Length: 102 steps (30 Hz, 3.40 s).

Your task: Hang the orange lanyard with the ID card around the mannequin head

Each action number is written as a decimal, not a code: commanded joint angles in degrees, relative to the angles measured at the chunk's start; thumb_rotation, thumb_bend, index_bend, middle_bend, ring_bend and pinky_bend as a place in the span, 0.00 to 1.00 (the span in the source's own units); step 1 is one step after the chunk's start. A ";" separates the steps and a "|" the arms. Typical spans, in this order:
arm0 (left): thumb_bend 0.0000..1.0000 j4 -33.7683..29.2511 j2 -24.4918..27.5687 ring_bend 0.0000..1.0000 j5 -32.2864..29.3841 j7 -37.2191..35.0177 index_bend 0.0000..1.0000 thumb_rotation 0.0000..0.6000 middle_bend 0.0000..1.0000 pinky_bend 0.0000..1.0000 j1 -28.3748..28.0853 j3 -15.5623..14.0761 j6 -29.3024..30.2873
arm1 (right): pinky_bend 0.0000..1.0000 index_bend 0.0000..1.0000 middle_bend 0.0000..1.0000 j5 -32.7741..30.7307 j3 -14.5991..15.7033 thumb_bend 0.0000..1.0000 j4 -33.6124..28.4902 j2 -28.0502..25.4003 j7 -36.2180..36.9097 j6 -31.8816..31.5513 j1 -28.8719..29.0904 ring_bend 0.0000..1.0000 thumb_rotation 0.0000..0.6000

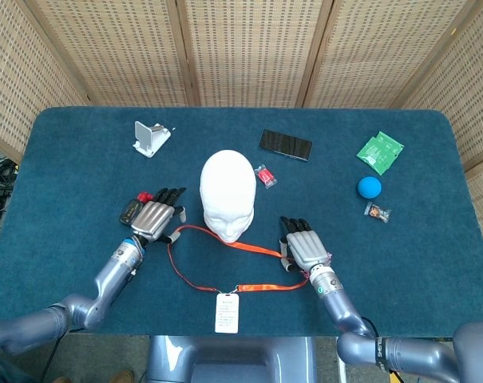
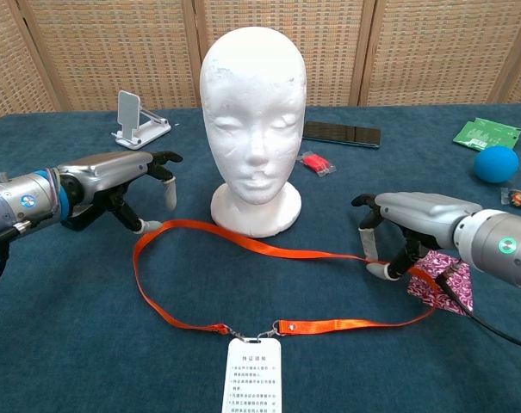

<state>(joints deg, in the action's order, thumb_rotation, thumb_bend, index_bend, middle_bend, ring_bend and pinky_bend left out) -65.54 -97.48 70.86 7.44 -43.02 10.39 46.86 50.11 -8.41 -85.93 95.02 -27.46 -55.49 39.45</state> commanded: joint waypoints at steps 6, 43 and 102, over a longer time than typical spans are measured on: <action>0.40 4.78 -4.16 0.00 -0.76 -0.55 0.49 1.00 0.00 0.00 -2.71 0.54 -2.15 | 0.00 0.76 0.00 -0.45 -0.12 0.68 0.15 0.02 0.20 0.36 0.30 0.00 1.00; 0.53 5.42 -5.53 0.00 2.73 -6.19 0.82 1.00 0.00 0.00 -0.65 -1.45 4.45 | 0.00 0.77 0.00 1.63 1.77 0.68 -2.84 -2.19 2.19 -1.53 -1.33 0.00 1.00; 0.52 -3.85 4.26 0.00 25.59 -7.80 0.83 1.00 0.00 0.00 7.53 -6.62 34.85 | 0.00 0.78 0.00 -1.09 0.88 0.68 -29.20 -5.88 -14.27 -24.59 -7.97 0.00 1.00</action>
<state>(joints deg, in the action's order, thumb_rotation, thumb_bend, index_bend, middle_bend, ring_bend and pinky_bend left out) -68.99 -93.53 96.08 -0.61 -35.55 3.82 81.33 48.95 -7.57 -114.54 89.36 -41.72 -79.71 31.71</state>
